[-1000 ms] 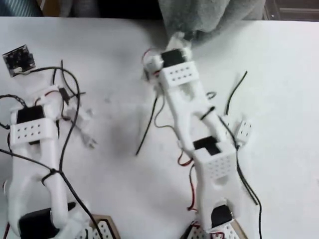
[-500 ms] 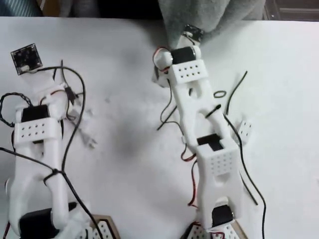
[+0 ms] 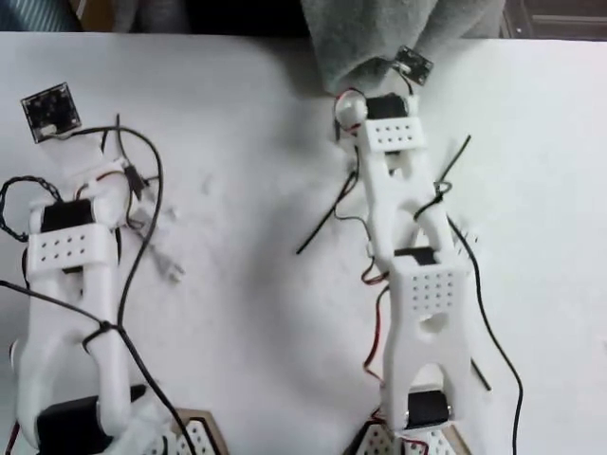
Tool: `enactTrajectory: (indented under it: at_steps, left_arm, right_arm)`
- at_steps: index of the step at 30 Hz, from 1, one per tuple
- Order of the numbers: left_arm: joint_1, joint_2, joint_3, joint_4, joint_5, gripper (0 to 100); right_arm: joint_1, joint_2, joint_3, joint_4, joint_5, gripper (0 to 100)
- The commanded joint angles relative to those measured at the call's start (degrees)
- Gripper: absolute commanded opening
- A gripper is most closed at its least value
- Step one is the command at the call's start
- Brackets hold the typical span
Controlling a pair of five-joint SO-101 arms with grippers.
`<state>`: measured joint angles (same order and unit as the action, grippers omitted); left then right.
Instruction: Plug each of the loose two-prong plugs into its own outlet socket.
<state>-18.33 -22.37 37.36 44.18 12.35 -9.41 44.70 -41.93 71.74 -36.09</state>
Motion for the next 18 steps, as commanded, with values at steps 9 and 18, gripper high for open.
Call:
enactTrajectory:
  at_steps: [9,18]
  left_arm:
    - [0.4,-0.2,-0.2,-0.4,0.1,2]
    - [0.3,-0.2,-0.2,-0.4,0.1,2]
  right_arm:
    - [2.0,4.5,-4.2,-8.0,-0.4,29.5]
    - [1.8,17.4,-15.0,-5.1,-0.4,22.0]
